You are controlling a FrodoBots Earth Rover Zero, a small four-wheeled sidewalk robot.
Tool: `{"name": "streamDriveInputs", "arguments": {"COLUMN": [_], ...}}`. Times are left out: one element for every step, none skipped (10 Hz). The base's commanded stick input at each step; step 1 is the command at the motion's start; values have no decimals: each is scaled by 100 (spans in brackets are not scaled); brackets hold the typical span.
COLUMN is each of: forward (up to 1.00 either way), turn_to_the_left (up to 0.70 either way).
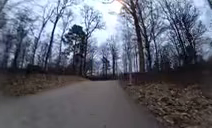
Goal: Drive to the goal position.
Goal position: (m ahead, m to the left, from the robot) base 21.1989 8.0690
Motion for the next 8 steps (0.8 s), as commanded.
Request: {"name": "streamDriveInputs", "arguments": {"forward": [100,100,100,100,100,100,100,100], "turn_to_the_left": [0,0,0,0,0,0,0,0]}}
